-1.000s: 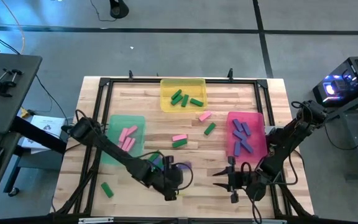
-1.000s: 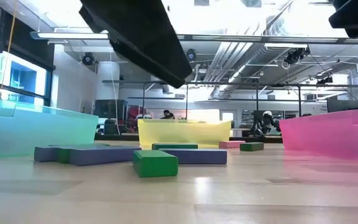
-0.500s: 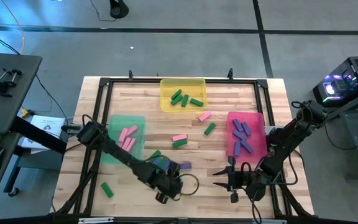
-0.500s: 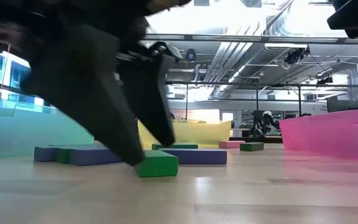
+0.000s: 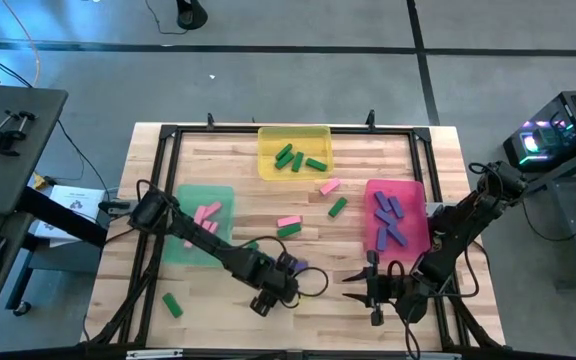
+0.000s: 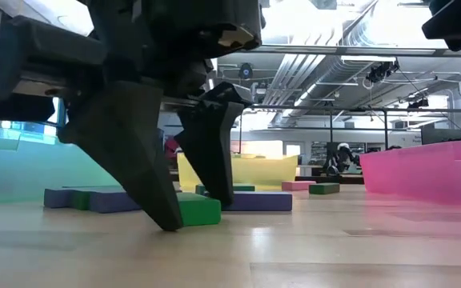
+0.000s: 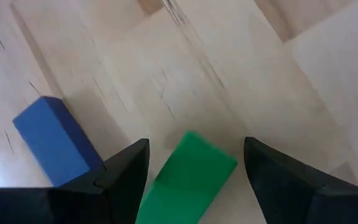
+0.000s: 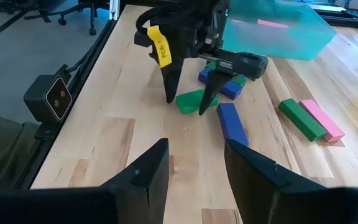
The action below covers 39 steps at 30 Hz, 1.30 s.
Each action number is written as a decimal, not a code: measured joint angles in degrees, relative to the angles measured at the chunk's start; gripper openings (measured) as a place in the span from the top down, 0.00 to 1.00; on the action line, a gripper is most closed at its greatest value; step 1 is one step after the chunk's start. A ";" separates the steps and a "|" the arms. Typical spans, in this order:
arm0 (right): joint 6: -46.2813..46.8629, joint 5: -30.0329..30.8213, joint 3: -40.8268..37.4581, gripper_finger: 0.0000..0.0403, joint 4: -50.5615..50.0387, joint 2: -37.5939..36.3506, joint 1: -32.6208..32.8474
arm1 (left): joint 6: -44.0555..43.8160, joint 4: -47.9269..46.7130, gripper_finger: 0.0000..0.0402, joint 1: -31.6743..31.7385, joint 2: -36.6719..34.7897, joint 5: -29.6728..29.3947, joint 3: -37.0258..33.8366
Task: Sort blocks
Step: Put the green block into the yellow bin
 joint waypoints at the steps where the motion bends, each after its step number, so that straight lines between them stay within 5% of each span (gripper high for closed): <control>1: 0.02 0.01 0.00 0.65 -0.02 0.00 0.00 | -0.44 -0.38 0.39 0.18 0.00 0.09 0.00; 8: 0.02 -0.14 0.00 0.65 -0.18 0.00 0.00 | -1.86 -2.01 0.46 1.26 0.57 3.66 0.04; 18: 0.02 -0.13 0.00 0.65 -0.19 0.00 0.00 | -3.18 -3.23 0.77 3.40 0.52 5.09 0.03; 27: 0.02 -0.10 0.00 0.65 -0.24 0.00 0.00 | -3.36 -6.42 0.78 4.36 1.25 3.35 10.09; 32: 0.02 -0.10 0.00 0.65 -0.27 0.00 0.00 | 1.76 -12.48 0.78 5.73 0.94 -5.70 19.30; 39: 0.02 -0.08 0.00 0.65 -0.25 0.00 0.12 | 6.41 -17.73 0.78 17.82 0.86 -10.85 24.76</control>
